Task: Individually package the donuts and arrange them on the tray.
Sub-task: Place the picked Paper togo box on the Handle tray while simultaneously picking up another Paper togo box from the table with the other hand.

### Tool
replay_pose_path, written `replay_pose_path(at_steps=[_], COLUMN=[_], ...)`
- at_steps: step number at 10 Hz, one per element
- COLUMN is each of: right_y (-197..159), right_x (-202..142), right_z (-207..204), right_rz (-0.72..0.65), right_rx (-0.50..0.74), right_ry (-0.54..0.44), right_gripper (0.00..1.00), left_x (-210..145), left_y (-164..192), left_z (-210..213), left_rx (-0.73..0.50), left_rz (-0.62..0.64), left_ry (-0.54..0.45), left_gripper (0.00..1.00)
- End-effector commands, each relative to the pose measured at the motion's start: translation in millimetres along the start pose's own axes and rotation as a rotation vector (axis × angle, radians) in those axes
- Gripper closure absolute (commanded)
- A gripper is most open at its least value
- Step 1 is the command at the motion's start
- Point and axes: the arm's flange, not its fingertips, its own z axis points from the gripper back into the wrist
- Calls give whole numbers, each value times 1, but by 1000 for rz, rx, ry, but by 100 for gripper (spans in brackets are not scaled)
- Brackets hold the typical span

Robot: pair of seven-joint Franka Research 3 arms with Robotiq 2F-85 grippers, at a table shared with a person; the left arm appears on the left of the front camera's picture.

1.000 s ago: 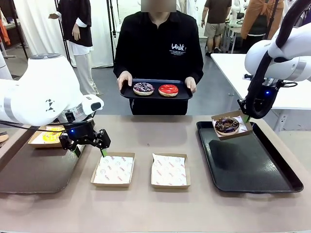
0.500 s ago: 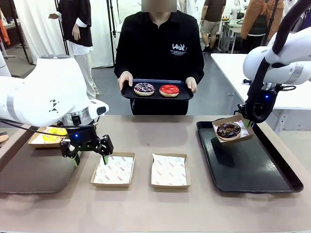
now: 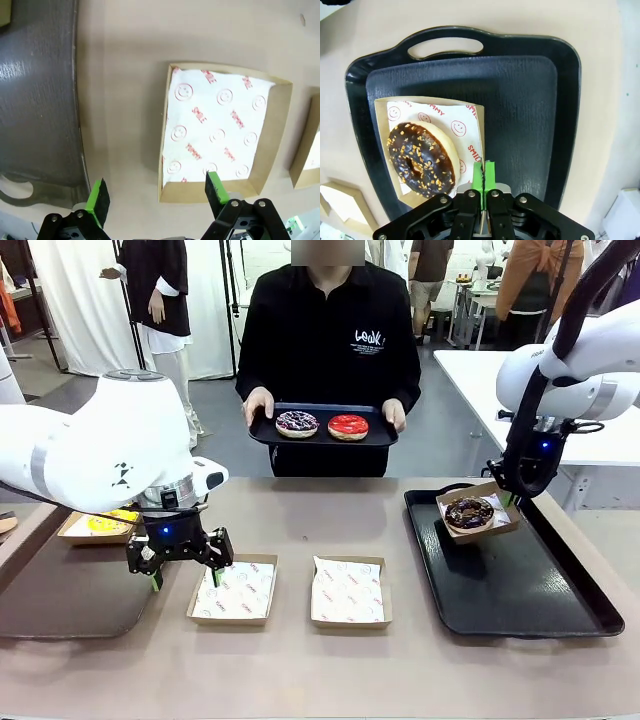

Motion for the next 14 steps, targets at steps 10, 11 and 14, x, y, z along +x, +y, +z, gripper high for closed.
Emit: replay_pose_path(at_steps=[10,11,14], right_y=[-4,-3,-4], right_x=[12,11,11], right_z=[-7,-7,-8], right_rz=[-3,1,1], right_rx=[14,10,13], right_ry=[37,39,43], right_gripper=[39,22,0], left_x=[43,42,42], left_y=[6,6,6], left_z=[-30,-29,-28], left_rx=[-80,-86,-79], left_rz=[-142,-150,-151], left_ry=[-38,-32,-13], left_gripper=[11,59,100])
